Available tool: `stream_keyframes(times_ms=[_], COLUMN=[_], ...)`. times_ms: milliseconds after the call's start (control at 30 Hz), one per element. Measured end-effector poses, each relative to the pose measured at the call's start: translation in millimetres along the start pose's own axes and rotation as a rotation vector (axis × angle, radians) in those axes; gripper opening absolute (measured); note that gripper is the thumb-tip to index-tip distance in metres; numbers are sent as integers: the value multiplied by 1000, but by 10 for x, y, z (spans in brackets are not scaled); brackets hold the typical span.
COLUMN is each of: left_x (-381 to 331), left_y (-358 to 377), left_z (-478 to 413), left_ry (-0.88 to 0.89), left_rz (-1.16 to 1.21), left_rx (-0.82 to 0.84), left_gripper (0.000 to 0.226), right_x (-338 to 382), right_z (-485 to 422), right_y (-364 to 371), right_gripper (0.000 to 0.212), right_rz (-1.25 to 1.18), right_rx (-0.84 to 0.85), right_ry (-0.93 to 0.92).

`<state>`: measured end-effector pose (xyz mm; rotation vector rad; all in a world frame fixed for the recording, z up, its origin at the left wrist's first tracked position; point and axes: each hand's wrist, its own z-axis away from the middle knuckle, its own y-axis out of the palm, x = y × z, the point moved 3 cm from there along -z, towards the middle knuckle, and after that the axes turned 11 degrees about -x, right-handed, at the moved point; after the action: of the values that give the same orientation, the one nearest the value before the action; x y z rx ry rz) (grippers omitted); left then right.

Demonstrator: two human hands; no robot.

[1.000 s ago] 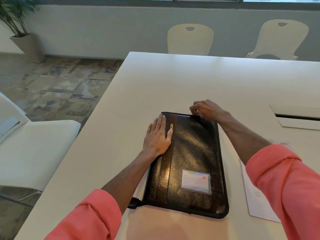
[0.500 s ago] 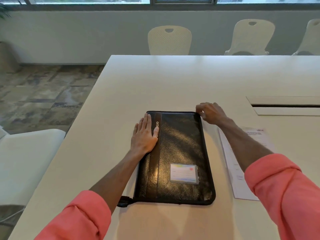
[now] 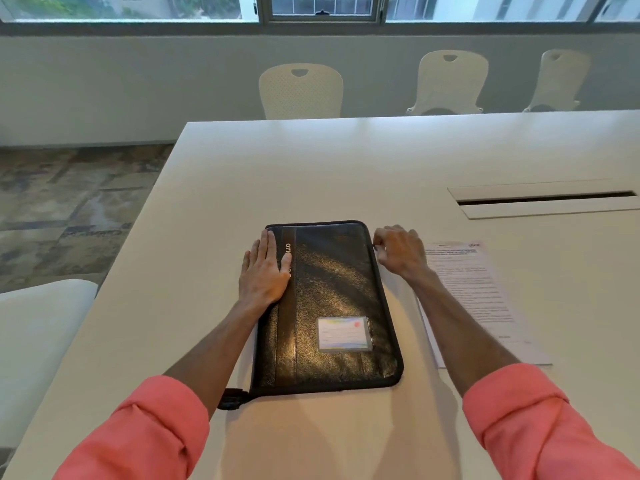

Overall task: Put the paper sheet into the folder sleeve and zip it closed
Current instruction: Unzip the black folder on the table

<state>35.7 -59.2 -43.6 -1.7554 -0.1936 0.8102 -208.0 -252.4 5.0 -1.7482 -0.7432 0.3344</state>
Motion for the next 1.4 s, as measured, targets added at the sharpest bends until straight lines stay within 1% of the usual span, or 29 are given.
stream_keyframes(times_ms=[267,567,633,733,800,967,1167,1400], left_x=[-52,-137,-130,28,199,286,255,224], left_y=[-54,-123,-169,-202,-185,-144,-161,-185], left_z=[49,141,208,459,656,802,855,894], left_ry=[2,-16,103,360,441,422,359,344], left_rz=[34,61,88,127,101,108,124,136], left_rx=[9,-46,-31,50,76,61,61,67], left_gripper=[74,75,75,68,64,60,57,57], right_x=[8,18,33,63,78,129,123,147], right_z=[510,910,904,904,928,1068,1356,1846], right_y=[-56,-82,-105,-125,-128,-130,-135,-156], right_gripper=[9,6,6,8,9,13,12,10], right_rz=[-51,-113,-109,-100,-102,-143,-209,-309], right_rx=[-31,-53,-66,-93,-109,-160,-183,-244], right_ry=[55,81,87,95,96,113,156,233])
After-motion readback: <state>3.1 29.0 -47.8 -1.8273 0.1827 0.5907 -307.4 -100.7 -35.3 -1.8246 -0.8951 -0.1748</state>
